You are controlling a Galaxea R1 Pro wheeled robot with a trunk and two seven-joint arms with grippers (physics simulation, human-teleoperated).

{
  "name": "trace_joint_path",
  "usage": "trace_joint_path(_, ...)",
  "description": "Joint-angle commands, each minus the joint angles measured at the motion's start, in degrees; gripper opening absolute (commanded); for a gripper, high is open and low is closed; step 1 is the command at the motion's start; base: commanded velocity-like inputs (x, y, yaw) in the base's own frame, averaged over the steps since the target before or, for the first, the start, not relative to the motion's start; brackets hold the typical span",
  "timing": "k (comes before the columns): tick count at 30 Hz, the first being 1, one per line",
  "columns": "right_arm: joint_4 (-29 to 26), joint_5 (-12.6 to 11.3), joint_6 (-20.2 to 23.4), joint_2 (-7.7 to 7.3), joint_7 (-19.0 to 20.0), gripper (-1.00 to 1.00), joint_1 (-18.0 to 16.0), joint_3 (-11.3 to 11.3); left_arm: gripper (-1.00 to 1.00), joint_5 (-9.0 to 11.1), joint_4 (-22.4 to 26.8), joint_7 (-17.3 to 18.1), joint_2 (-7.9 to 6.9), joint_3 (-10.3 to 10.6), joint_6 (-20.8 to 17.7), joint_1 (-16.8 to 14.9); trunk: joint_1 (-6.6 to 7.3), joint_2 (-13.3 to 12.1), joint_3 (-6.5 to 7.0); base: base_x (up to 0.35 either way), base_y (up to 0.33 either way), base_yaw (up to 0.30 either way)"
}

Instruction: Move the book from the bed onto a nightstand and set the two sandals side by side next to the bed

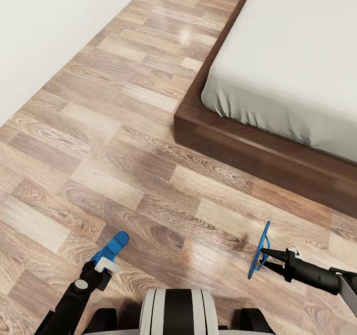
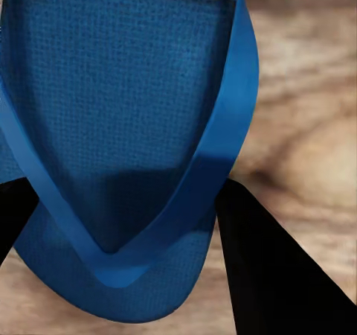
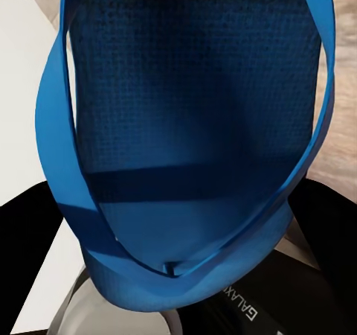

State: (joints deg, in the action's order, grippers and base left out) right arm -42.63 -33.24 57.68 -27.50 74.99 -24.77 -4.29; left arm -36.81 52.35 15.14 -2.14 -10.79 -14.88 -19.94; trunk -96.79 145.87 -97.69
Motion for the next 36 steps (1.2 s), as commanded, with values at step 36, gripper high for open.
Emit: trace_joint_path(36,0.0,-0.07,0.33,-0.02,0.13,-1.0,-0.01,-0.02,-1.0,-0.72,0.16,0.68,0.12,-0.02,-0.17,-0.01,0.16,-0.07,1.3,0.0,0.0,0.0)
